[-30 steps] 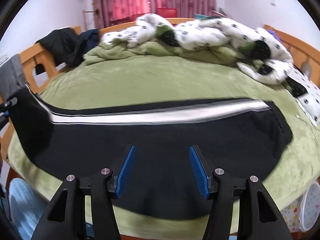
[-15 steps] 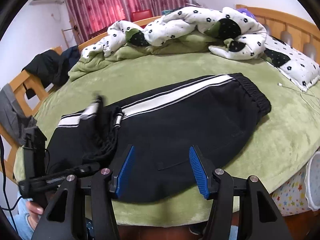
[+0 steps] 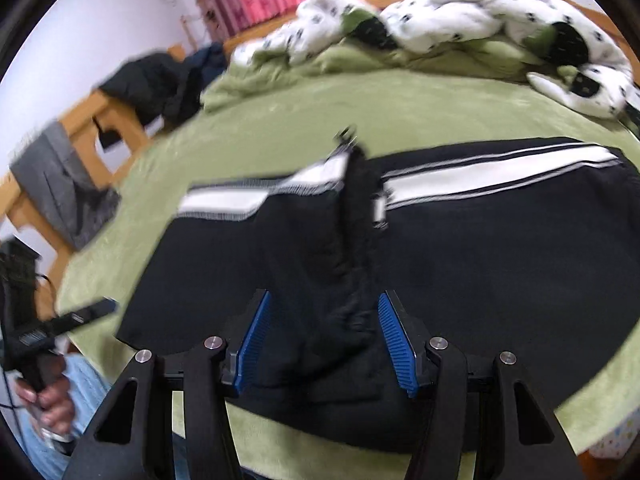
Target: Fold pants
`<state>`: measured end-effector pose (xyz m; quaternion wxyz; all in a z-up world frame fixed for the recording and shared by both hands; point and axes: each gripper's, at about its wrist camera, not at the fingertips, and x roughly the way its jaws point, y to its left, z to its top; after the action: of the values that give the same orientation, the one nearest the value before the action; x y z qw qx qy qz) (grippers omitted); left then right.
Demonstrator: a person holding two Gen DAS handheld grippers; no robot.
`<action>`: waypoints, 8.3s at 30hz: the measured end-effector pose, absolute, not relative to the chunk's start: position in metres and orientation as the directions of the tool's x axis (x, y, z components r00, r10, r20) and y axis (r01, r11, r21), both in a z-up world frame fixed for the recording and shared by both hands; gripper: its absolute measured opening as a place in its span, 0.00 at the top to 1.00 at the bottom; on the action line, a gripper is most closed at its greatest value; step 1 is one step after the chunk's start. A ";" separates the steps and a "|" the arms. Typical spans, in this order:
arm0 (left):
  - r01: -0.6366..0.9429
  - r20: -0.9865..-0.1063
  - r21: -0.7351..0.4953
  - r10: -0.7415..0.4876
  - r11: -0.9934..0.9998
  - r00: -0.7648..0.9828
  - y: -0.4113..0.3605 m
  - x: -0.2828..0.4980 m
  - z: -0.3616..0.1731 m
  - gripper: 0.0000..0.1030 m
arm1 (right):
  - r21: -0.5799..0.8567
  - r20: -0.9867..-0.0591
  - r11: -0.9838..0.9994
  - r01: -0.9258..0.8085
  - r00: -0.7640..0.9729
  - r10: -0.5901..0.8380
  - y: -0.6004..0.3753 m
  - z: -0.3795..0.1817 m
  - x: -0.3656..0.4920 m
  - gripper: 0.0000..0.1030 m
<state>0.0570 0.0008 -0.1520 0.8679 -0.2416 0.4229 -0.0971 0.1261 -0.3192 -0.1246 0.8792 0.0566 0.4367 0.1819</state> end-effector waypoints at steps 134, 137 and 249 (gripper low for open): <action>-0.088 -0.780 -0.256 -0.152 0.963 0.606 0.133 0.128 -0.198 0.19 | 0.177 -0.708 0.976 -0.126 0.672 0.215 -0.300 -0.074 0.163 0.54; -0.100 -0.748 -0.367 -0.229 0.925 0.623 0.152 0.110 -0.195 0.19 | 0.186 -0.710 0.951 -0.246 0.636 0.303 -0.236 -0.080 0.179 0.55; 0.354 -0.488 -0.619 -0.697 0.701 0.526 -0.107 0.119 -0.115 0.33 | 0.435 -0.628 0.897 -0.076 0.689 0.363 -0.405 -0.136 0.116 0.59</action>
<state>0.1190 -0.1067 -0.1148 0.8429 -0.2289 0.3739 -0.3118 0.1161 -0.4049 -0.1361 0.8988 0.1912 0.3751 0.1221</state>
